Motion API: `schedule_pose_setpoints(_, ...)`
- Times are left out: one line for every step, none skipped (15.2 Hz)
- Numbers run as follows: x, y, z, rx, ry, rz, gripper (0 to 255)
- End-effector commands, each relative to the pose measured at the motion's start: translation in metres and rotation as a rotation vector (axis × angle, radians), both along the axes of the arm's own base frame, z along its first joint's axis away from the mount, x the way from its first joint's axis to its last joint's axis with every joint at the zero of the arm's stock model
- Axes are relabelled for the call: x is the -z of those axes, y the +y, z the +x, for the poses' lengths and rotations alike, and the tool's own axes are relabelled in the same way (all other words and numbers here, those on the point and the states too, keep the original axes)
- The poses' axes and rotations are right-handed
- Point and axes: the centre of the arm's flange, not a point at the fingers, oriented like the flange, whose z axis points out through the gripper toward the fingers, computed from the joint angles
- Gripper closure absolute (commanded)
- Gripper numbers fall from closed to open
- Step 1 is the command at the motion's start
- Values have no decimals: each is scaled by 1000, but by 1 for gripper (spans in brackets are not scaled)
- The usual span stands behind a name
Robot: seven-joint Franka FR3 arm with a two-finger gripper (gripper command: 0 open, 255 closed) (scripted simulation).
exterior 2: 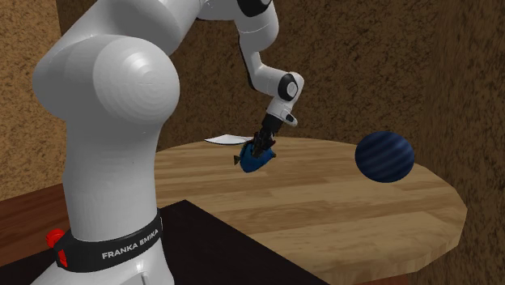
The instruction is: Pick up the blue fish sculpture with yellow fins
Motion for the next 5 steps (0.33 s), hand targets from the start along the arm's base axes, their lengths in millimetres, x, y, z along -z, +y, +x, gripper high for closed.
schedule_pose_setpoints(-12,-1,0,0,0,0,255)
schedule_pose_setpoints(-17,-1,0,0,0,0,255)
schedule_pose_setpoints(-23,-1,0,0,0,0,255)
schedule_pose_setpoints(-23,-1,0,0,0,0,255)
schedule_pose_setpoints(-23,-1,0,0,0,0,255)
